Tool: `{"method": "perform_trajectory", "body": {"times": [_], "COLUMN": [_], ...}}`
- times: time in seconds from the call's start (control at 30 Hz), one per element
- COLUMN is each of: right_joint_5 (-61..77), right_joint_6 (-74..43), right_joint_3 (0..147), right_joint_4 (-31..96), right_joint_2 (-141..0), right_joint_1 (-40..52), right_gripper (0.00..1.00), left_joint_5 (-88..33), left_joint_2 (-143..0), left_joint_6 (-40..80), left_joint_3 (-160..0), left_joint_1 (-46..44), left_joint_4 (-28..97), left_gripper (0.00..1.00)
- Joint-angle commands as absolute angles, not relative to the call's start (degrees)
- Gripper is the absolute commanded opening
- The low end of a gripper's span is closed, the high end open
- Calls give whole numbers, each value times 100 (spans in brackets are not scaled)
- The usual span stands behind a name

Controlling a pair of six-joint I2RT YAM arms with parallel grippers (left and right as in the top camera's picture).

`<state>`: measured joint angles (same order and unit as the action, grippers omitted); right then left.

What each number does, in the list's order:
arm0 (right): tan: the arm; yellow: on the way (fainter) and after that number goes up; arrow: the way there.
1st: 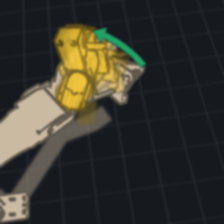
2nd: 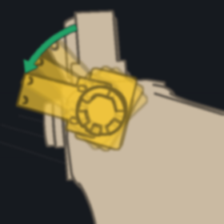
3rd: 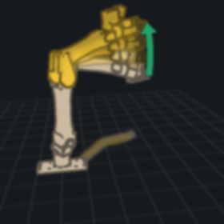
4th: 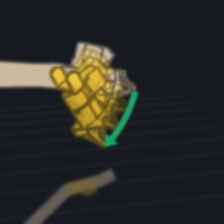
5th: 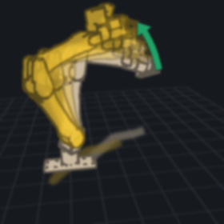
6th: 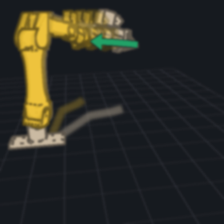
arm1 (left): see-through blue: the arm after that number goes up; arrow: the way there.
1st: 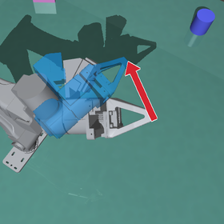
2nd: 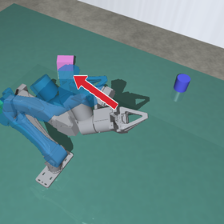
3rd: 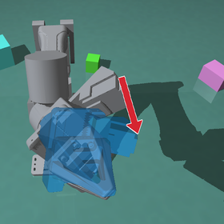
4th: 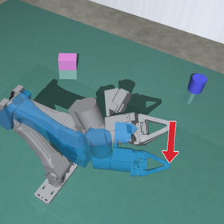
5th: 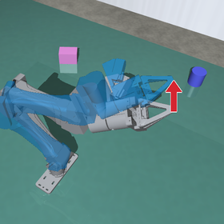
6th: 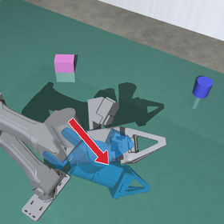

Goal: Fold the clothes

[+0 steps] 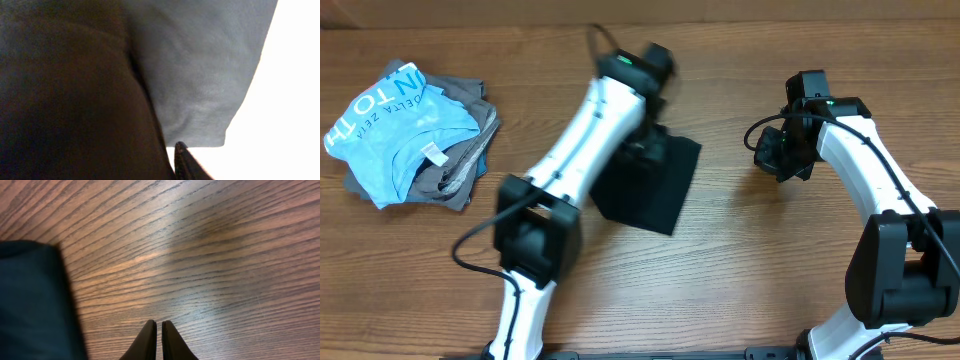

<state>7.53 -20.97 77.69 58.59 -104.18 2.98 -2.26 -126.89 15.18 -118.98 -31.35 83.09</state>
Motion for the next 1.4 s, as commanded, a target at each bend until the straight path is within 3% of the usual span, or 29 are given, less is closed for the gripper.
{"method": "perform_trajectory", "body": {"times": [0.0, 0.2, 0.7, 0.93, 1.0, 1.03, 1.13, 1.17, 1.3, 1.33, 1.37], "right_joint_5": [805, 821, 753, 755, 760, 779, 1050, 1216, 1363, 1365, 1363], "right_joint_6": [-2104, -2102, -2104, -2104, -2106, -2106, -2104, -2102, -2058, -2058, -2058], "right_joint_3": [7885, 7883, 7883, 7883, 7883, 7883, 7883, 7883, 7883, 7883, 7883], "right_joint_4": [5846, 5841, 5826, 5885, 5885, 5885, 5911, 5933, 5979, 5986, 5983], "right_joint_2": [-10285, -10285, -10285, -10285, -10285, -10285, -10285, -10285, -10285, -10285, -10285], "right_joint_1": [281, 281, 281, 134, -5, -91, -427, -550, -845, -884, -917], "right_gripper": [9, 9, 15, 17, 9, 6, 4, 4, 4, 4, 4], "left_joint_5": [353, -200, -845, -30, 329, 484, 749, 670, -725, -980, -1055], "left_joint_2": [-12811, -12964, -12964, -12951, -12951, -12951, -12951, -12954, -12964, -12964, -12964], "left_joint_6": [1981, 2351, 2742, 2683, 2683, 2685, 2683, 2674, 1693, 1492, 1337], "left_joint_3": [-11723, -11679, -11692, -12656, -13017, -13170, -13356, -13351, -13198, -13163, -13133], "left_joint_1": [-3590, -4139, -4316, -3942, -3734, -3616, -3203, -3024, -2526, -2475, -2464], "left_joint_4": [8180, 7679, 6851, 8241, 8735, 8954, 9286, 9314, 9118, 9083, 9052], "left_gripper": [33, 45, 45, 40, 40, 37, 9, 4, 4, 9, 24]}}
